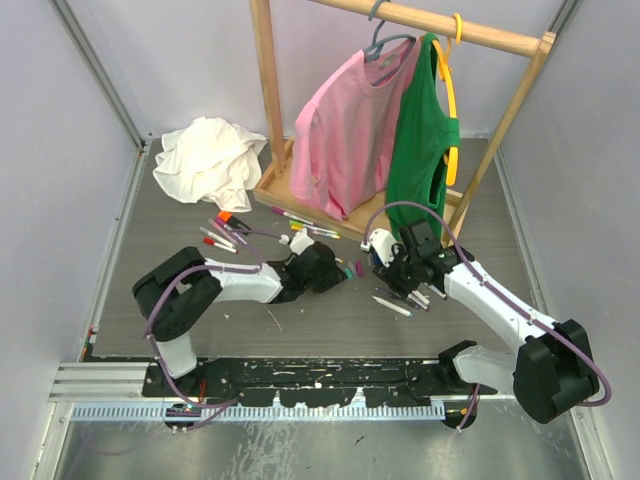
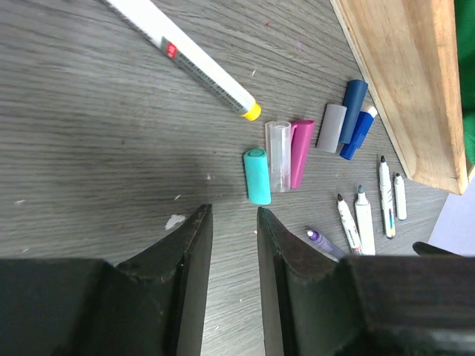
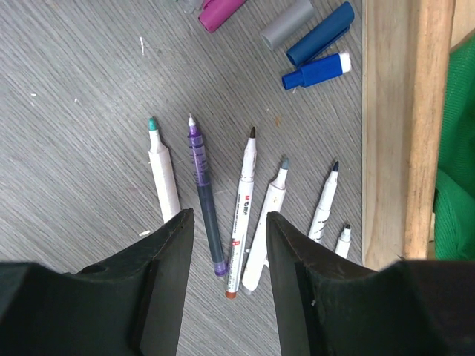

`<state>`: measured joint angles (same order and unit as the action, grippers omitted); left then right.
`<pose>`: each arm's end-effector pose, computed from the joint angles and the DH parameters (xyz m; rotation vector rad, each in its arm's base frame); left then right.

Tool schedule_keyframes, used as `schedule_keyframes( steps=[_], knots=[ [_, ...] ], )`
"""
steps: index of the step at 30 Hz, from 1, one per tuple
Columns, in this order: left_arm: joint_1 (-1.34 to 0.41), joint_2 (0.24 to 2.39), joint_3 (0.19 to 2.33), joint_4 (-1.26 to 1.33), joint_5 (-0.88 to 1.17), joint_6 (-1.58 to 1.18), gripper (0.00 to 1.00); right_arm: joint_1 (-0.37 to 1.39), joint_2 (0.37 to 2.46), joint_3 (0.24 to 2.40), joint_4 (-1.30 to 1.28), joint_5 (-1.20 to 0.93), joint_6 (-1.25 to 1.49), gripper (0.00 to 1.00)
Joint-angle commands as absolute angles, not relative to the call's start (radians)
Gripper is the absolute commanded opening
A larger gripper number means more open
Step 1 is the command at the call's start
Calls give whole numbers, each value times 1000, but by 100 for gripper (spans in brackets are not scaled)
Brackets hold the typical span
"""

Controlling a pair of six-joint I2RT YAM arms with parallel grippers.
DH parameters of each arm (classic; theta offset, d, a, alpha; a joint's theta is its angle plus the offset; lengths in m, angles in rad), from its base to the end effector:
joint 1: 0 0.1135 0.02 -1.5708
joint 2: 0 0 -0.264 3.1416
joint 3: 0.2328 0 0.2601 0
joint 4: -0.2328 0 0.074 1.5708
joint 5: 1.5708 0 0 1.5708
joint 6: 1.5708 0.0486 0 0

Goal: Open the pen caps
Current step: Place the pen cap at the center of the board.

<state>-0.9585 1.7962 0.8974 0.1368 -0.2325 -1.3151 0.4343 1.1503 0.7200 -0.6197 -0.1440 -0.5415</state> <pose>0.2225 -0.2974 0.1264 -0.5600 2.4109 -0.8385 0.2039 0.1023 0.1976 -1.2680 2.2823 0.1507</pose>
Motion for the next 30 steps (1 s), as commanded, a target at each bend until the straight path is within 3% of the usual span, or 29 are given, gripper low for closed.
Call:
schedule_keyframes(
  steps=[1,5,12,18,21,24,30],
  knots=[
    [-959,1674,855,144,-282,-1279,32,430,1124,754,-594,-196,-530,49],
    [-959,1550,782,174,-313,-1212,35,430,1104,777,-594,-268,-542,49],
    [-950,1306,611,198,-396,-988,48,431,1122,848,-548,-430,-586,49],
    [-940,1052,432,190,-494,-779,76,448,1249,947,-487,-598,-632,50],
    [-937,938,361,187,-540,-667,91,483,1315,995,-449,-609,-638,50],
    [-935,841,320,163,-584,-541,99,519,1389,1048,-420,-584,-619,50],
    [-931,767,278,168,-610,-430,98,586,1546,1162,-419,-470,-564,49]
  ],
)
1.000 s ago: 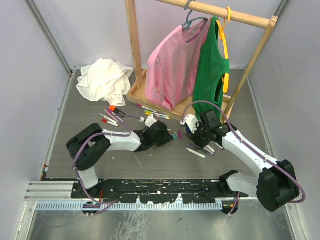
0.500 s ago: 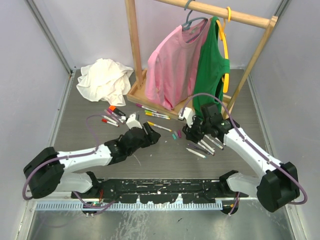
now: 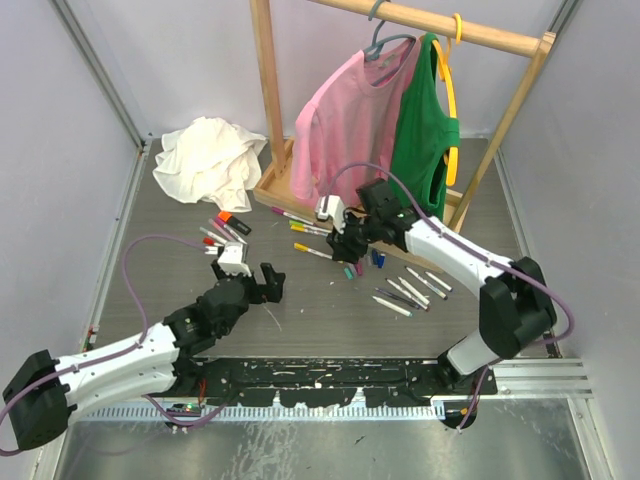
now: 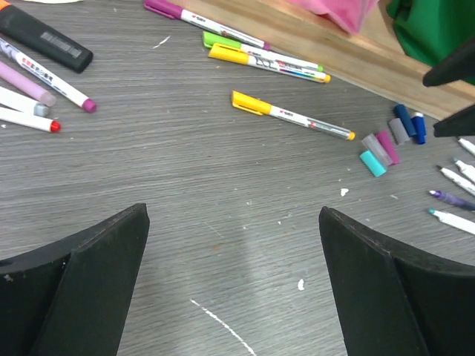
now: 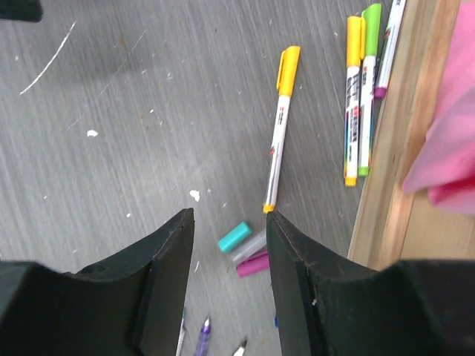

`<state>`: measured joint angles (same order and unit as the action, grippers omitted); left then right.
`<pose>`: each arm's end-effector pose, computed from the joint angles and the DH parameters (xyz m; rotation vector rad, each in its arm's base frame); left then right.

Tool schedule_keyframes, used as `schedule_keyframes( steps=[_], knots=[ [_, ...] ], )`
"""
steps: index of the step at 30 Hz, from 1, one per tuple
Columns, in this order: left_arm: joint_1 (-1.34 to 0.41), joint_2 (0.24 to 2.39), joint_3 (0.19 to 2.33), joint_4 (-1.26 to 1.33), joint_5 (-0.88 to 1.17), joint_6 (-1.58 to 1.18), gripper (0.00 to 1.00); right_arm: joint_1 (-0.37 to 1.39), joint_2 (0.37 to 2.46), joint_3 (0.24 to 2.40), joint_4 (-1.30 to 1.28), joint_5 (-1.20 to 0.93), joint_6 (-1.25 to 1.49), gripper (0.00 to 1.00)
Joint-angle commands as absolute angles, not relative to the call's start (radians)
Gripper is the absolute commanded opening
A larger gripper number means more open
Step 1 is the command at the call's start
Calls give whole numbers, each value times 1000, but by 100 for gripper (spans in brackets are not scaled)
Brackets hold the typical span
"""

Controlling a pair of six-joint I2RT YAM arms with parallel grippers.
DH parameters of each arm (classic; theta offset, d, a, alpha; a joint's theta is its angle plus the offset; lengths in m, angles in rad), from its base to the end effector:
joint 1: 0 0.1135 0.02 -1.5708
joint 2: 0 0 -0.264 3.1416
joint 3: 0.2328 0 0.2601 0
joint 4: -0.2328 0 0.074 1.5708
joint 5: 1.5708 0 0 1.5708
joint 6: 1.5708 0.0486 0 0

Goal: Open the pen caps
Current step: Pick up the pen from the center of the board.

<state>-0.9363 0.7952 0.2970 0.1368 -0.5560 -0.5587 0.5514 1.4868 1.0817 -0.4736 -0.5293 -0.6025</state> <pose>0.1356 -0.1410 0.1930 -0.0113 1.9050 -0.4869 0.2666 0.1928 0.2427 -1.4873 1.8606 0.6204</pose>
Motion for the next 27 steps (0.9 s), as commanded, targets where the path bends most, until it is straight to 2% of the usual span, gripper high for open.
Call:
schedule_keyframes(
  steps=[1,11,19,27],
  knots=[
    [-930,771,274,180,-599,-424,98,594,1564,1172,-412,-448,-554,49],
    [-929,938,337,198,-595,-418,98,626,1783,1259,-375,-307,-406,49],
    [-928,992,370,185,-589,-414,98,628,1873,1301,-374,-290,-333,49],
    [-927,952,339,203,-589,-414,98,655,1937,1330,-390,-244,-345,40]
  ],
)
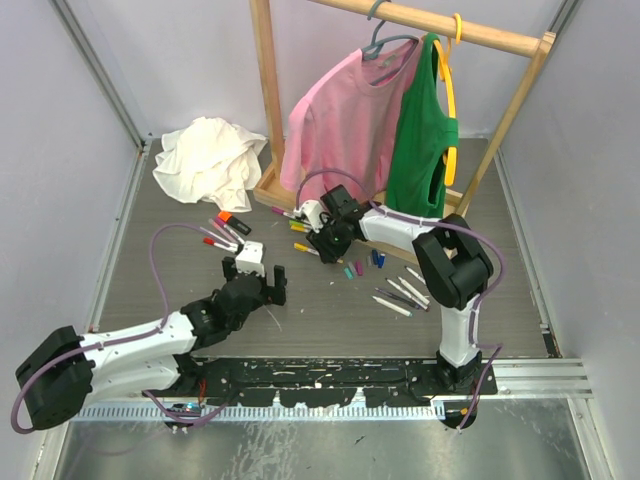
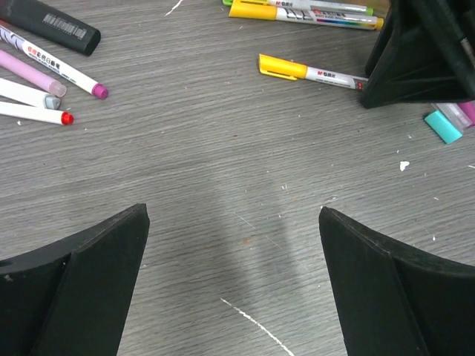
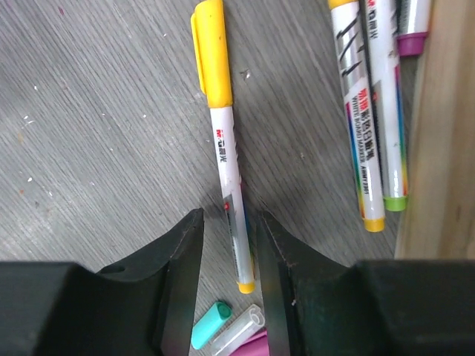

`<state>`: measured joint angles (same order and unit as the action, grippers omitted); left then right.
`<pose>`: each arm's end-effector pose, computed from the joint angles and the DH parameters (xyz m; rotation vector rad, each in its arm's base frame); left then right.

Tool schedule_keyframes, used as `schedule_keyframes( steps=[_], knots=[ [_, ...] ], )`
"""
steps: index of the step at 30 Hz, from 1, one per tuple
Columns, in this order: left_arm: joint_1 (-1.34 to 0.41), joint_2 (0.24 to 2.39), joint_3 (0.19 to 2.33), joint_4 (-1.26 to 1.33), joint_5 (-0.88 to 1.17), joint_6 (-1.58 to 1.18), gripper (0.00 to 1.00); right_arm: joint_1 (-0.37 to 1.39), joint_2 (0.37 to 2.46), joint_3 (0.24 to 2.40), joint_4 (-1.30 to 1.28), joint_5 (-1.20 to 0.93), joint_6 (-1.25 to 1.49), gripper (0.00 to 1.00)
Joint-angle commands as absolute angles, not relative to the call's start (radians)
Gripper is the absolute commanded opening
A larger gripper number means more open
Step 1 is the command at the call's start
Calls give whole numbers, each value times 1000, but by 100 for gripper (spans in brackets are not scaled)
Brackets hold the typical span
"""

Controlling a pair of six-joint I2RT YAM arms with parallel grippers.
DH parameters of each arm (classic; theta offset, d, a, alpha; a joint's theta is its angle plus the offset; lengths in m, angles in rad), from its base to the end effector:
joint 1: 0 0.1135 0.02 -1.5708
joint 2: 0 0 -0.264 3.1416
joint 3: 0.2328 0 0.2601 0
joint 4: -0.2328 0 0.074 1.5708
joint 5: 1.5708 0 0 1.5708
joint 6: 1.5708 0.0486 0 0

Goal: Open the pen caps
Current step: Pick up the pen from the center of the board.

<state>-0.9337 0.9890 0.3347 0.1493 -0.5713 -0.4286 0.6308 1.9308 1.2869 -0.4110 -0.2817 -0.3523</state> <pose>0.1477 -0.1554 0.1721 0.1620 1.9944 -0.2825 0.3239 0.2533 0.1517 -1.3291 2.2740 0.4660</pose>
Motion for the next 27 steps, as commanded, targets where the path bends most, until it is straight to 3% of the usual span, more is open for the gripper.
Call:
schedule_keyframes(
  steps=[1,6,11,14,20,27],
  knots=[
    [-929,947,336,205,-590,-414,98,660,1942,1331,-391,-232,-348,40],
    [-929,936,328,211,-584,-410,98,692,1971,1341,-403,-182,-375,29],
    [-928,890,303,225,-558,-396,99,730,1987,1346,-412,-148,-406,9],
    [-928,813,271,234,-517,-392,99,738,1978,1355,-426,-163,-411,2],
    [-928,594,87,454,-363,-481,98,735,1856,1340,-468,-317,-436,1],
    [-927,257,50,379,-288,-555,98,711,1696,1281,-581,-605,-525,1]
  ],
)
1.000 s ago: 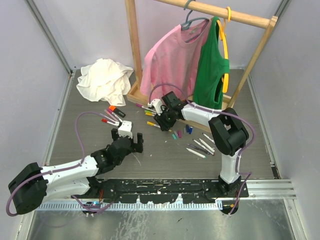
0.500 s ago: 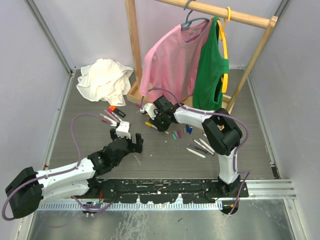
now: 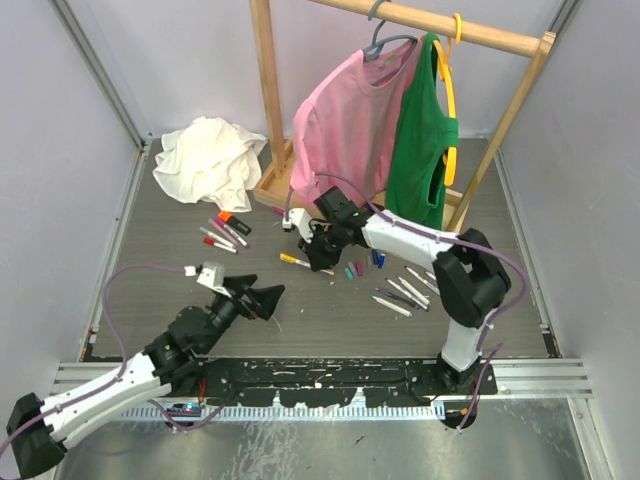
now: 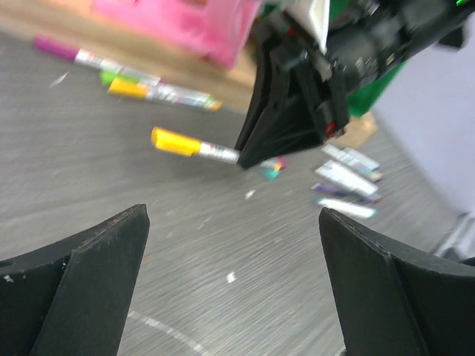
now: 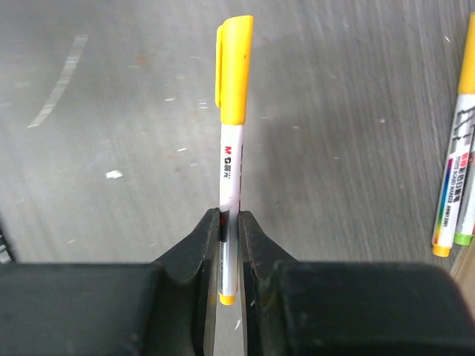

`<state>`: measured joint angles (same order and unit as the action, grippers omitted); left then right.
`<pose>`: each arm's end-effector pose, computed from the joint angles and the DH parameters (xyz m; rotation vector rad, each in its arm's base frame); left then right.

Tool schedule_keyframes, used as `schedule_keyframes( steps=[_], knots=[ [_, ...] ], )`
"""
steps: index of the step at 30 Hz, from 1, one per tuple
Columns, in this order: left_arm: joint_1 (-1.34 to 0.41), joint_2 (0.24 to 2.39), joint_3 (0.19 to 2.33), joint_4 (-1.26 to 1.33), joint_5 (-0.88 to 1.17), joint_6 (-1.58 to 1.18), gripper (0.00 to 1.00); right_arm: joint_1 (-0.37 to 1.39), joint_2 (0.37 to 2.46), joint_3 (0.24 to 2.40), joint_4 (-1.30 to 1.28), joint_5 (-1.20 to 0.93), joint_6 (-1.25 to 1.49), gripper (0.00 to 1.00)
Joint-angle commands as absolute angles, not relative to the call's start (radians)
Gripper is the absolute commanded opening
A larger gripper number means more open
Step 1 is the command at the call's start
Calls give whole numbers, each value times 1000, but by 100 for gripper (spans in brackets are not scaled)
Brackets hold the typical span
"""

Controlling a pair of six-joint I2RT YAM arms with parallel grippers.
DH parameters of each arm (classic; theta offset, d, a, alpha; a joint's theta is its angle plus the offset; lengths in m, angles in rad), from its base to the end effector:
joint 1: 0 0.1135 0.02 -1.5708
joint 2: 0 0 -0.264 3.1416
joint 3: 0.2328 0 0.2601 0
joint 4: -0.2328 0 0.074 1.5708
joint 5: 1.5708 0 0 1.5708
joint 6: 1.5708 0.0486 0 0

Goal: Open the pen caps
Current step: Pick up the pen from the center of the board.

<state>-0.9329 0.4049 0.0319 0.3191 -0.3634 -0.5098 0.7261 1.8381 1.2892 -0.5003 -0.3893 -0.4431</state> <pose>0.1057 -0.1135 0.1747 0.0660 1.6824 -0.8091 0.2840 0.2769 0.1841 -1.5585 2.1057 0.6090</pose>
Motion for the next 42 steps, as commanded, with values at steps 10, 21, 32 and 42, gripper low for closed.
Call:
schedule_keyframes(
  steps=[10,21,32,42],
  knots=[
    [-927,70,76,498,-134,-592,98,546,1289,1069,-620,-904,-603,1],
    [-930,765,273,973,-42,-710,98,426,1084,943,-482,-1011,-490,1],
    [-931,1074,429,1009,-102,-899,78,428,1081,938,-462,-1004,-468,1],
    [-937,1103,440,985,-122,-913,42,428,1099,933,-450,-989,-450,1]
  ],
)
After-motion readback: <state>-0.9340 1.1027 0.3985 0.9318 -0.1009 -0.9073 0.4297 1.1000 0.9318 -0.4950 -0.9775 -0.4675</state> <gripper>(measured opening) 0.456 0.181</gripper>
